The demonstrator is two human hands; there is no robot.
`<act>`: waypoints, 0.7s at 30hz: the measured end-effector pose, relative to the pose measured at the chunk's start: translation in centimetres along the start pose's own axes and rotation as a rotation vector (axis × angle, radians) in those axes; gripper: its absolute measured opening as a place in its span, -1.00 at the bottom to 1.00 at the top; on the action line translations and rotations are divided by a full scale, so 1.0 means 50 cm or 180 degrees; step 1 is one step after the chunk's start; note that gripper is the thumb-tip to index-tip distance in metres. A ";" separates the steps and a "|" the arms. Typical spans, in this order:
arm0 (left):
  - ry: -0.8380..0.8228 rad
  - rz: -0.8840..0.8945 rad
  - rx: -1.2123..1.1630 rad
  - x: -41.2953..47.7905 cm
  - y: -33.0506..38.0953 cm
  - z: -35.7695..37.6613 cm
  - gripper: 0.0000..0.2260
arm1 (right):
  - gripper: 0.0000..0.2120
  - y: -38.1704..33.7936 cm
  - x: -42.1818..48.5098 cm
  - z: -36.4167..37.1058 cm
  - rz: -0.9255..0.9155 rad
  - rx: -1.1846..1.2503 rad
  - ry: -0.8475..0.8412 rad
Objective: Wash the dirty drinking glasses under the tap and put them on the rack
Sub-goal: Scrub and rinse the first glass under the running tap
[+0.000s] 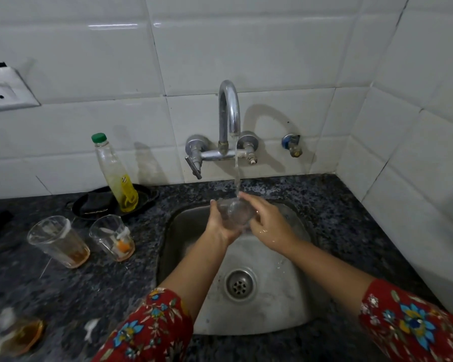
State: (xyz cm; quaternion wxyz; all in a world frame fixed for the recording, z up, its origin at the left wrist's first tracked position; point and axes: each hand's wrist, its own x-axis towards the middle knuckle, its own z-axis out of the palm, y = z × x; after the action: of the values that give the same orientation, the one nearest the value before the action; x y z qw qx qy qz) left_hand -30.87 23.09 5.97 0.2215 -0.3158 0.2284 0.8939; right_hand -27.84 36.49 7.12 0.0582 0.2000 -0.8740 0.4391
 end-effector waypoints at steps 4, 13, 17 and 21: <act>0.0426 0.0613 0.0453 0.030 -0.001 0.002 -0.19 | -0.30 -0.042 0.020 0.004 0.0668 -0.1870 -0.0600; -0.0266 0.0672 0.1596 0.005 0.016 -0.025 -0.60 | -0.73 -0.051 0.023 0.021 0.2111 0.0579 -0.0689; -0.0884 0.0619 0.1519 -0.005 0.008 -0.048 -0.81 | -0.71 -0.036 0.013 0.007 0.2605 0.1786 -0.1285; 0.0242 0.1524 0.2207 -0.009 -0.008 -0.013 -0.78 | -0.58 -0.028 0.003 0.061 0.1898 0.0074 -0.0368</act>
State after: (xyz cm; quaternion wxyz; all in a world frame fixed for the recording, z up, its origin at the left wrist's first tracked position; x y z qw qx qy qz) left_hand -30.05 22.94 5.71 0.0920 -0.1934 0.5905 0.7781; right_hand -27.21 33.31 6.35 -0.1254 -0.0401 -0.8909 0.4348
